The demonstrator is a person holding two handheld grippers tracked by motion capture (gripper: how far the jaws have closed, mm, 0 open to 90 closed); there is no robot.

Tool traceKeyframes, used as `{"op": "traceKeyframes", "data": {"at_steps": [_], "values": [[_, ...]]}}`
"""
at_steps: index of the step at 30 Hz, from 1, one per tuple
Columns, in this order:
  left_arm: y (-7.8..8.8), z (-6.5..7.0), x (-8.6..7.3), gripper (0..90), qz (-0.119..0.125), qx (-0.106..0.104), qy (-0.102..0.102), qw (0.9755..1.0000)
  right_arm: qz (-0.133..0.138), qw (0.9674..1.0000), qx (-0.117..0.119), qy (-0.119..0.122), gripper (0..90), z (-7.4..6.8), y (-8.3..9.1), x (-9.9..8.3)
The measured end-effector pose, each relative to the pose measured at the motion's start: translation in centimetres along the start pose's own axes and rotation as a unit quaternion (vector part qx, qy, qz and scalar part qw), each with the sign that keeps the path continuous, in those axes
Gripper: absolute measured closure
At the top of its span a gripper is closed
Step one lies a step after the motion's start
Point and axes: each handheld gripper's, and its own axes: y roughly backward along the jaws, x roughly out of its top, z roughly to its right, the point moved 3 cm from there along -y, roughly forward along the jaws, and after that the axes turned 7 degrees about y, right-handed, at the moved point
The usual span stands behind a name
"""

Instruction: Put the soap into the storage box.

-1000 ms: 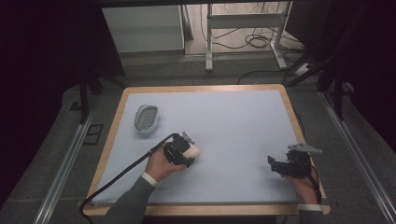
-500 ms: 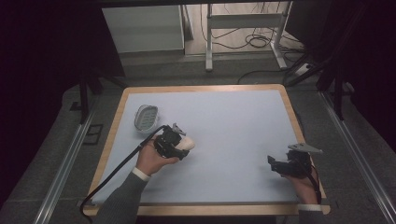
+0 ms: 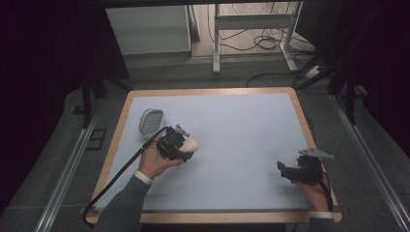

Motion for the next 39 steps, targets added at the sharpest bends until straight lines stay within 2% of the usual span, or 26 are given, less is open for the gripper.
{"op": "traceKeyframes", "data": {"at_steps": [3,10,11,18,22,31,39], "values": [[0.5,-0.3,0.3,49.6,0.004,0.01,-0.001,0.9999,0.0,1.0,0.0,0.0,8.9,0.0,0.0,0.0],[1.5,-0.6,1.0,49.6,0.012,0.014,-0.004,0.9998,-0.002,1.0,0.0,0.002,8.9,-0.1,0.0,0.0],[1.6,-0.7,1.0,49.6,0.013,0.009,-0.002,0.9999,-0.002,1.0,0.0,0.002,8.9,-0.1,-0.1,0.0],[1.8,-1.2,1.1,49.6,0.014,0.013,0.001,0.9998,-0.003,1.0,-0.001,0.002,8.9,0.0,-0.1,-0.1],[2.0,-1.7,1.2,49.6,0.016,0.013,0.007,0.9998,-0.005,1.0,0.0,0.002,8.9,0.0,-0.2,-0.1],[2.5,-3.2,1.4,49.6,0.014,0.031,0.01,0.9994,-0.004,1.0,0.001,0.002,8.9,-0.1,-0.2,-0.1],[2.7,-4.3,1.7,49.6,0.013,0.029,0.018,0.9993,-0.006,1.0,-0.001,-0.002,8.9,0.2,-0.2,-0.2]]}}
